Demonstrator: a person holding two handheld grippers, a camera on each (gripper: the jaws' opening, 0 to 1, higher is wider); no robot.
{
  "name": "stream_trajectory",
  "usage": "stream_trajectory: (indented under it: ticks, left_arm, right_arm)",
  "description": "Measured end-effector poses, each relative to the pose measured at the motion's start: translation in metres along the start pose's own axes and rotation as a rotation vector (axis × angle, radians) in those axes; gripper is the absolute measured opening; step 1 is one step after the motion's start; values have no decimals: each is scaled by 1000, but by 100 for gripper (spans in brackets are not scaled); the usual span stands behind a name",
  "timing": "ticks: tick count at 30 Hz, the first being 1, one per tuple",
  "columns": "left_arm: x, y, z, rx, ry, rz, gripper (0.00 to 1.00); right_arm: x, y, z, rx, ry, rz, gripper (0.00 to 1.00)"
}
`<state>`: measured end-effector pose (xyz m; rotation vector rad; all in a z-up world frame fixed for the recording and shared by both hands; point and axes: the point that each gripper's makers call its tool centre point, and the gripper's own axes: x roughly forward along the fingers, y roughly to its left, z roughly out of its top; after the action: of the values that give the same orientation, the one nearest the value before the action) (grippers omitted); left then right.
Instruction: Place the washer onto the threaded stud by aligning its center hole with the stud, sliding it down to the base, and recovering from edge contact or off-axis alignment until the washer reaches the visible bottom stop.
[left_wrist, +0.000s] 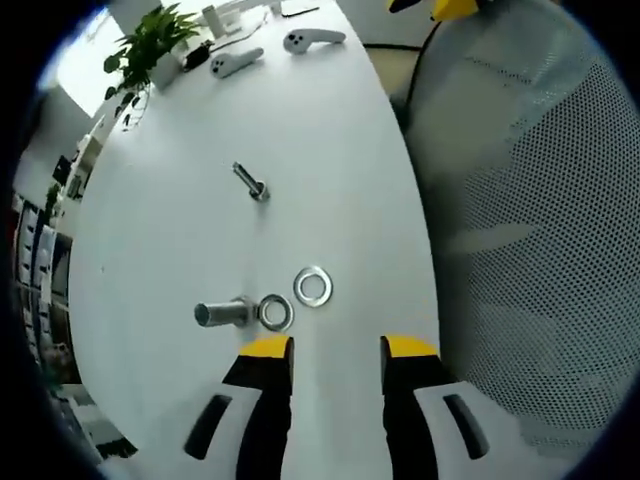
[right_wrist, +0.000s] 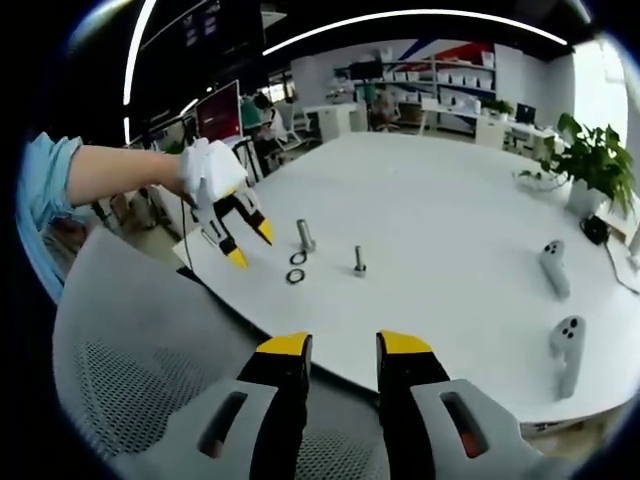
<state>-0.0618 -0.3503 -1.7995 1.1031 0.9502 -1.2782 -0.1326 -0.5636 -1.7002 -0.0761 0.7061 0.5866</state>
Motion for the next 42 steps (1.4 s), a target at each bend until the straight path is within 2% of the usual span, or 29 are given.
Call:
stream_trajectory:
  ticks: [2,3,4,8,13,17,20,22,24,27,34,37,41,42]
  left_arm:
    - [6,1,-6,37,40,-8,36]
    - [10,5,-12,68,90,-7,36]
    - [12,8,-14,81,111,-2,36]
    - [24,18,-10,134,144,13,38]
    - [33,17,5,146,134,-10,37]
    - [40,15,6,181,158,-13,38]
    - [43,10,12,158,142,-26,36]
    - [44,5,16,173,133,-40,35]
    - [45,6,18,183,133,-33,35]
    - [47,11,21,156,120,-30,35]
    - [48,13,22,141,108,-19,36]
    - [47,16,22,106,90,-21,36]
    - [45,17,19,117,91,-15,36]
    - [43,18,21,99,66,-17,36]
  right_arm:
    - [0,0,-1,5,2,1,28]
    - [0,0,-1,3,8,2,28]
    - [0,0,-1,2,9,2,28]
    - [0,0,-1,3,2,5,27]
    - [0,-3,0,-4,-3,-14,27]
    - [-1,-4,2,9,-14,-16,27]
    - [-1,-4,3,5,-17,-14,27]
    - [-1,-4,4,-1,-21,-21,27]
    - [-1,-4,4,0,-22,-20,27]
    - [0,-4,4,-8,-19,-19,27]
    - [-1,-5,5,7,-29,-23,27]
    - [-1,-6,5,8,-30,-30,27]
    - [-1,-4,4,-1,-23,-17,27]
    - [0,-4,4,-1,-20,-17,27]
